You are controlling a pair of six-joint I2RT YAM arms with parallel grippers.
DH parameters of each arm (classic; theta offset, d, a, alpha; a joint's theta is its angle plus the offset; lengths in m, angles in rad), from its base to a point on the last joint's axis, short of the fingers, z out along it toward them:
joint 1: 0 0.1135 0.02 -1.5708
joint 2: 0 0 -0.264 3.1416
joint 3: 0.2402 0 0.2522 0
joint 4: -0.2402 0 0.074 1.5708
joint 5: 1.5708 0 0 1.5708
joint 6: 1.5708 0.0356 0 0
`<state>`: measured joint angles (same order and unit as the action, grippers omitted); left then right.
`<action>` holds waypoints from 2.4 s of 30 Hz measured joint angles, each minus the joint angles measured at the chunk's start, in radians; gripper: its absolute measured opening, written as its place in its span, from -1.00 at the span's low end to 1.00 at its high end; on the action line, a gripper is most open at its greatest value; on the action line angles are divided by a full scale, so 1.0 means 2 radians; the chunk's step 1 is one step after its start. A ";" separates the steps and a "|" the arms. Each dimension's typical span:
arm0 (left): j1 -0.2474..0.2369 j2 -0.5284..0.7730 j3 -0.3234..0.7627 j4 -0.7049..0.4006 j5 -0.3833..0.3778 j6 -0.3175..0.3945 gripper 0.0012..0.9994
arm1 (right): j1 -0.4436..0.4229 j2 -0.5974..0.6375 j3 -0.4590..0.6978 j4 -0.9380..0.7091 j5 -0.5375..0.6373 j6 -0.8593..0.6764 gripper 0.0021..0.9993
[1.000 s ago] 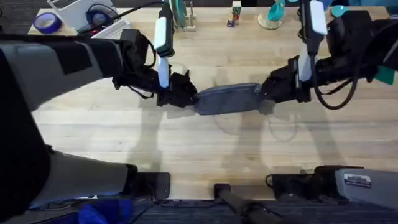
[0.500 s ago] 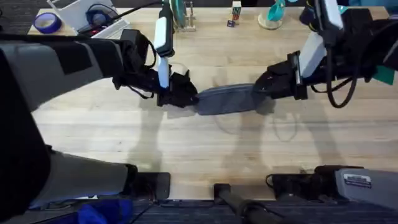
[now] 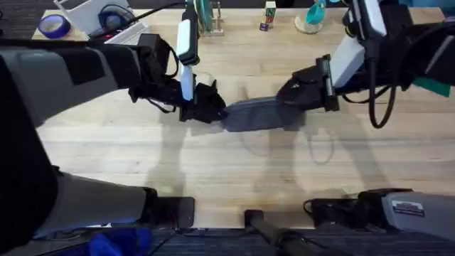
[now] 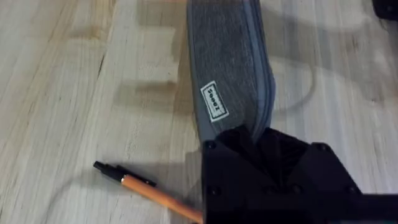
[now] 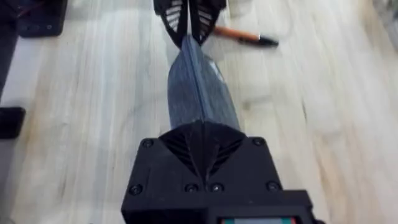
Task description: Unzip the bag, pick up the pens from the table one at a time and place them inside, then zip the bag closed.
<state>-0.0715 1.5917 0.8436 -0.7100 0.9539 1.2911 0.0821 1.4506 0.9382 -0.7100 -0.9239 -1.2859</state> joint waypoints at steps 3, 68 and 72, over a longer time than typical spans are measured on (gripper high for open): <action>0.000 0.000 0.000 0.000 0.000 0.000 -0.92 | 0.017 0.000 0.000 0.026 -0.007 0.003 -0.94; 0.000 0.000 0.000 0.000 0.000 0.000 -0.92 | 0.142 0.052 0.000 0.236 -0.067 0.097 -0.95; 0.000 0.000 0.000 0.000 0.000 0.000 -0.92 | 0.142 0.053 0.000 0.237 -0.067 0.099 -0.95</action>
<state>-0.0715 1.5917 0.8436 -0.7101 0.9543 1.2911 0.3664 1.5558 0.9384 -0.2370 -1.0573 -1.0879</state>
